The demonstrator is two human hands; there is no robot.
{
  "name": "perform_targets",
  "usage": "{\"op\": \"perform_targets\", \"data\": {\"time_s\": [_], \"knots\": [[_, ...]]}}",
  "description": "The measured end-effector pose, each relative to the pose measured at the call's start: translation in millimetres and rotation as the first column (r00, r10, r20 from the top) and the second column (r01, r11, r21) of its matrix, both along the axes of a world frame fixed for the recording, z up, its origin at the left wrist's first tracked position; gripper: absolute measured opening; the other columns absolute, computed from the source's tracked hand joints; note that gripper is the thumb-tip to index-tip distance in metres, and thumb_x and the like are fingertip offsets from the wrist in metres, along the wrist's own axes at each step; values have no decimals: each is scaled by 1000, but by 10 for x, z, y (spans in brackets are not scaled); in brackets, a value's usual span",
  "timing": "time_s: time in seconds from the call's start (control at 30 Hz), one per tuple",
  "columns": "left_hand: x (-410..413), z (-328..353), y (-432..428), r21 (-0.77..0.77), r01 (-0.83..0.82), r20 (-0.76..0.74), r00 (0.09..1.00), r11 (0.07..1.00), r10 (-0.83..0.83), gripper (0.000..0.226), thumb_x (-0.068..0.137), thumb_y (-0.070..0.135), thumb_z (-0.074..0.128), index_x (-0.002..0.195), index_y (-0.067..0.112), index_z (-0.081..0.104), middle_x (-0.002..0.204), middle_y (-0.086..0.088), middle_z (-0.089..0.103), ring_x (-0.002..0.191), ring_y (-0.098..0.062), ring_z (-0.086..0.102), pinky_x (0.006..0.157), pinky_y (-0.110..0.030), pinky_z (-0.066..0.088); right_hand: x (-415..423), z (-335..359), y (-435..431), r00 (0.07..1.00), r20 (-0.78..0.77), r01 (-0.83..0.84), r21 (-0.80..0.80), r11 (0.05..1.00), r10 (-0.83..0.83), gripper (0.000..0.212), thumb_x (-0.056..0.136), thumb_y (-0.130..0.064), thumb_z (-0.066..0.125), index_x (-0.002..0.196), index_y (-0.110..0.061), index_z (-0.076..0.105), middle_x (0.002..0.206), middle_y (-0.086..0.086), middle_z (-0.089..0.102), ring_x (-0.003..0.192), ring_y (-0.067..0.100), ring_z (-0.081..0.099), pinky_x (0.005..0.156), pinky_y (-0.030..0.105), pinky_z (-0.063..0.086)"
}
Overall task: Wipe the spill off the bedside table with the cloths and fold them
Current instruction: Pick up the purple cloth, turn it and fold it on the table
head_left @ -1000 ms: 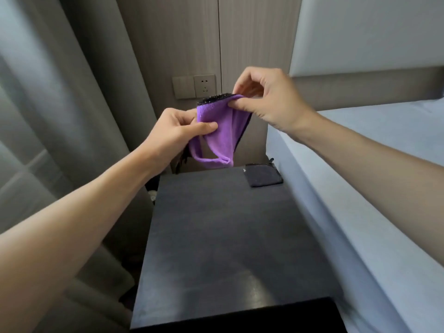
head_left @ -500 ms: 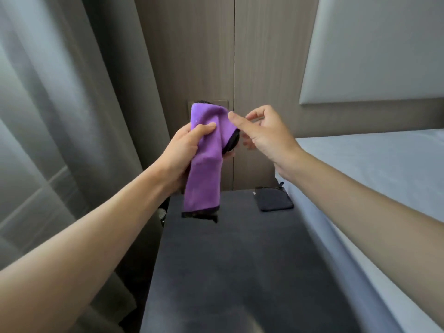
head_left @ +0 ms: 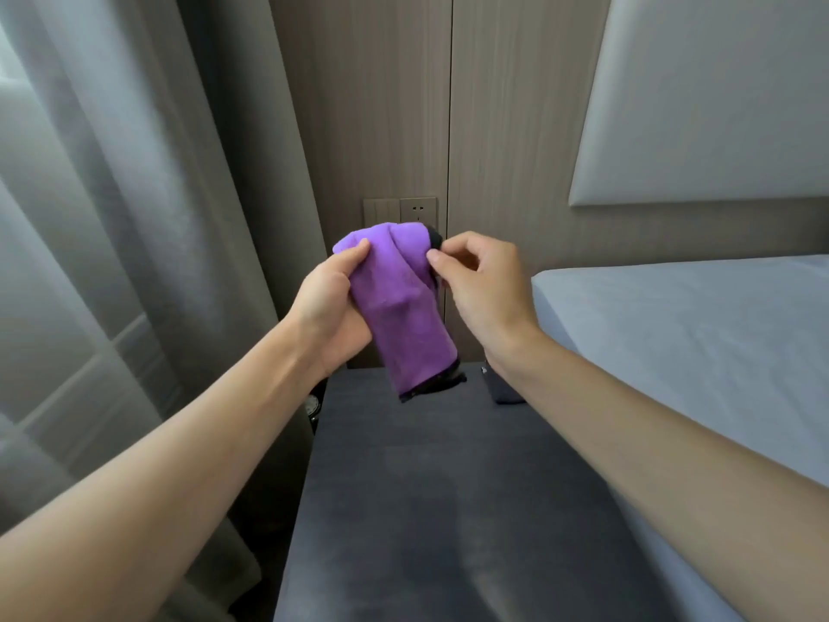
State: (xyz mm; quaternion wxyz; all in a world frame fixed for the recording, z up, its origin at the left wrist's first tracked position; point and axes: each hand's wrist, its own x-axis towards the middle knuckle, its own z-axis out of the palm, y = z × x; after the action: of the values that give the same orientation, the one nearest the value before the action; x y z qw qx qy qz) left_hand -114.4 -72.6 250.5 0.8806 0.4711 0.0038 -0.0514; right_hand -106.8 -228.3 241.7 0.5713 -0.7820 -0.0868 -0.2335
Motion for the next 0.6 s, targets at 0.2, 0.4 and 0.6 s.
{"op": "perform_targets", "data": {"time_s": [0.2, 0.4, 0.6], "knots": [[72, -70, 97, 52, -130, -37, 991, 990, 132, 27, 98, 25, 58, 117, 6, 66, 111, -12, 75, 102, -25, 73, 81, -36, 60, 52, 59, -156, 991, 24, 132, -107, 985, -130, 17, 93, -22, 69, 77, -16, 72, 70, -14, 67, 62, -2, 56, 57, 13, 40], [76, -226, 2, 711, -358, 17, 869, 605, 494, 34, 84, 26, 76, 108, 6, 65, 102, -8, 67, 94, -20, 63, 85, -39, 53, 24, 134, -105, 997, -77, -9, -117, 993, 0, 24, 101, -25, 56, 77, -22, 57, 72, -10, 60, 69, 5, 55, 62, 17, 39], [-177, -48, -284, 396, 52, -4, 998, 917, -55, 59, 99, 57, 42, 97, 5, 69, 85, -11, 70, 82, -26, 69, 74, -36, 59, -70, 262, -138, 988, 136, 19, -568, 823, 71, 18, 94, -30, 68, 78, -22, 68, 60, -11, 60, 73, 16, 55, 81, 36, 44]]}}
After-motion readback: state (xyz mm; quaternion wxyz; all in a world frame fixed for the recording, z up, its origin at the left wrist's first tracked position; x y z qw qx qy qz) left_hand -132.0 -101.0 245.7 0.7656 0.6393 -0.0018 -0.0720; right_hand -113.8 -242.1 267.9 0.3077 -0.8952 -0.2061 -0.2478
